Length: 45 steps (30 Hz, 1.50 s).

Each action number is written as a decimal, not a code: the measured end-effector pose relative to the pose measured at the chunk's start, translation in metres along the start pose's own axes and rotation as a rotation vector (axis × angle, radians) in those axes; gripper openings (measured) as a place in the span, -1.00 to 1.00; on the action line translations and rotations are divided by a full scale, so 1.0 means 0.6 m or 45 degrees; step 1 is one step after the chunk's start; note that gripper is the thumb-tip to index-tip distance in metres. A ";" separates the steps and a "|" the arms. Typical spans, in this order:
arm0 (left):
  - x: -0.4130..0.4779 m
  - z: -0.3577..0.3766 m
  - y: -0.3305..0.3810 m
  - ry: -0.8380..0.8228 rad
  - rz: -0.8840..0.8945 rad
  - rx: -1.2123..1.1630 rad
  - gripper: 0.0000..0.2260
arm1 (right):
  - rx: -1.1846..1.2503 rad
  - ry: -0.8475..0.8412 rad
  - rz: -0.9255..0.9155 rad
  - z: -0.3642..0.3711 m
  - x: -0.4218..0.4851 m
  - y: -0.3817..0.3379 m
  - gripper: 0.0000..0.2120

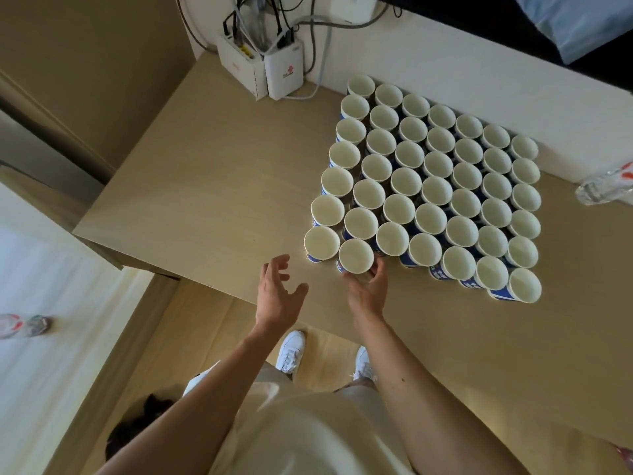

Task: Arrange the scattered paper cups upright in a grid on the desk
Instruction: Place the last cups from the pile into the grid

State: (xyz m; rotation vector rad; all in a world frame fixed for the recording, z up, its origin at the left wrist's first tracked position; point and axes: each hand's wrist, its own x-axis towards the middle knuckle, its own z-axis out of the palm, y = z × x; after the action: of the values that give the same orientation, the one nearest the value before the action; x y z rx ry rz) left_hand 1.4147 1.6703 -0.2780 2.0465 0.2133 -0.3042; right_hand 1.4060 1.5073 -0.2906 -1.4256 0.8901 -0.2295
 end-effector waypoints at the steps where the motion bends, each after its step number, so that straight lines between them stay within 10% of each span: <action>1: -0.002 -0.001 -0.001 -0.005 -0.003 0.002 -0.43 | -0.009 0.002 0.013 -0.001 0.001 0.001 -0.42; 23: -0.113 0.153 0.273 -0.538 0.470 -0.239 -0.67 | 0.407 0.544 -0.245 -0.289 -0.060 -0.128 -0.51; 45: -0.517 0.563 0.515 -0.672 0.651 -0.391 -0.80 | 0.560 0.542 -0.473 -0.868 -0.093 -0.243 -0.55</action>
State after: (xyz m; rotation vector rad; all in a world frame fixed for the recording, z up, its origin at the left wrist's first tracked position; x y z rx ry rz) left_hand 1.1632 1.2196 -0.0791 1.5827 -0.5480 -0.4432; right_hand 1.0836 1.1226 -0.0808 -1.1302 0.8386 -0.9782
